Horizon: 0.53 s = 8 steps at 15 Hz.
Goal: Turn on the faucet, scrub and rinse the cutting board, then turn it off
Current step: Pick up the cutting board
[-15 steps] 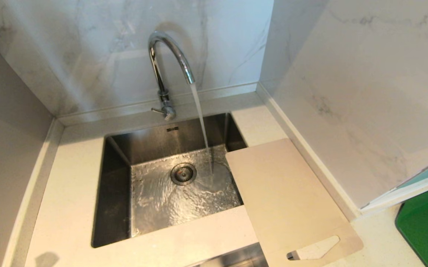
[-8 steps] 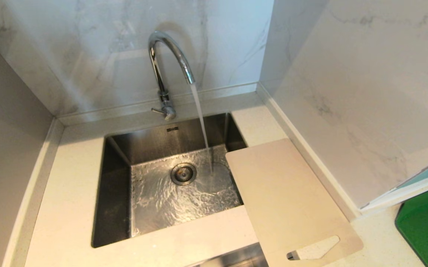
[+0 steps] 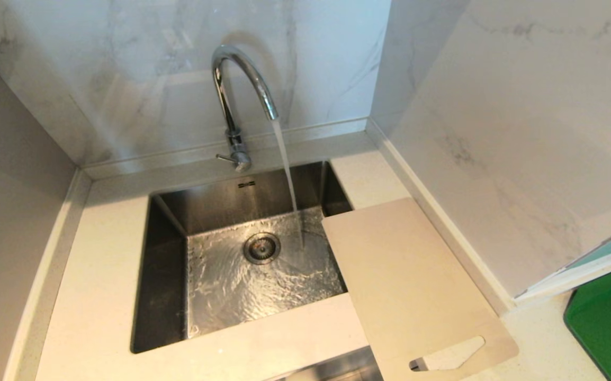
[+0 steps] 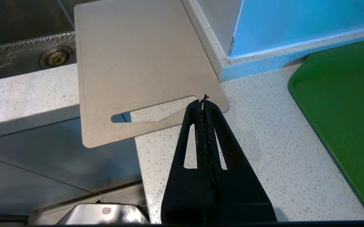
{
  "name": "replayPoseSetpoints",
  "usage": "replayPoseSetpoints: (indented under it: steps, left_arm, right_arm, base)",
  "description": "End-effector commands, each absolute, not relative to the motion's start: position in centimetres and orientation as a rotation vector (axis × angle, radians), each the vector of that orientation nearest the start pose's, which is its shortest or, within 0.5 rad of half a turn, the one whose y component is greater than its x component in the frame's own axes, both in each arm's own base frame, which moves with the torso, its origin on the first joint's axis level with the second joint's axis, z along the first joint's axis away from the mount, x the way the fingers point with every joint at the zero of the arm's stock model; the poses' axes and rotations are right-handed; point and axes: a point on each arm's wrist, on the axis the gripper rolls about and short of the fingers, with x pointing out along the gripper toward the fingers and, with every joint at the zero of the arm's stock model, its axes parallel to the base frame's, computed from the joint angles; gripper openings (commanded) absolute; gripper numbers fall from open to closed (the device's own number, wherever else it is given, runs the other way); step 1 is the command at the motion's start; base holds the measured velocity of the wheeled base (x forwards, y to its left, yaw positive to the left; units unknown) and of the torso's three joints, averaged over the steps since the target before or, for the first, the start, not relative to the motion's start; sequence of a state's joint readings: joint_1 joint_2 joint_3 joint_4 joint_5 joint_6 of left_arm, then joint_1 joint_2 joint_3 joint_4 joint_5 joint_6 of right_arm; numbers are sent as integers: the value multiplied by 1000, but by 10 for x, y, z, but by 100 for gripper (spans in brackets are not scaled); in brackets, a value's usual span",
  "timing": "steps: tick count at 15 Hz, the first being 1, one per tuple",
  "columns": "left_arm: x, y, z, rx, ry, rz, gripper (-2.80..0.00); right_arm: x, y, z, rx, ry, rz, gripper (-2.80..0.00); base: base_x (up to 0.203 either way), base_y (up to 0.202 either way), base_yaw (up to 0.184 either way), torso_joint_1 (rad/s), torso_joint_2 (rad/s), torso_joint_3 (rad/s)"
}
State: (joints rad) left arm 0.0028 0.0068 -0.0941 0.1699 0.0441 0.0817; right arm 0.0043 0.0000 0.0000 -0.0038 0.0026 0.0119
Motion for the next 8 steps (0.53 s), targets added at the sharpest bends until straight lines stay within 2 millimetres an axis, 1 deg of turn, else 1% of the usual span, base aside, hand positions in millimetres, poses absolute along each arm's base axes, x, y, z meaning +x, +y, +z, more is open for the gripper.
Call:
replayPoseSetpoints:
  steps: [1,2,4,7,8]
  left_arm:
    - [-27,0,78,80,50,17,-280]
    - [-24,0,74,86,41,0,-280]
    - [-23,0,75,85,1,-2,-280]
    - [-23,0,76,-4,-4,3,-280]
    - [-23,0,76,-3,-5,3,-280]
  right_arm:
    - [-23,0,76,12,-5,8,-280]
    - [-23,0,76,12,-5,8,-280]
    - [-23,0,76,12,-5,8,-280]
    - [-23,0,76,12,-5,8,-280]
    - [-23,0,76,12,-5,8,-280]
  base:
    - [0,0,0,0,0,0]
    - [0,0,0,0,0,0]
    - [0,0,0,0,0,0]
    - [0,0,0,0,0,0]
    - [0,0,0,0,0,0]
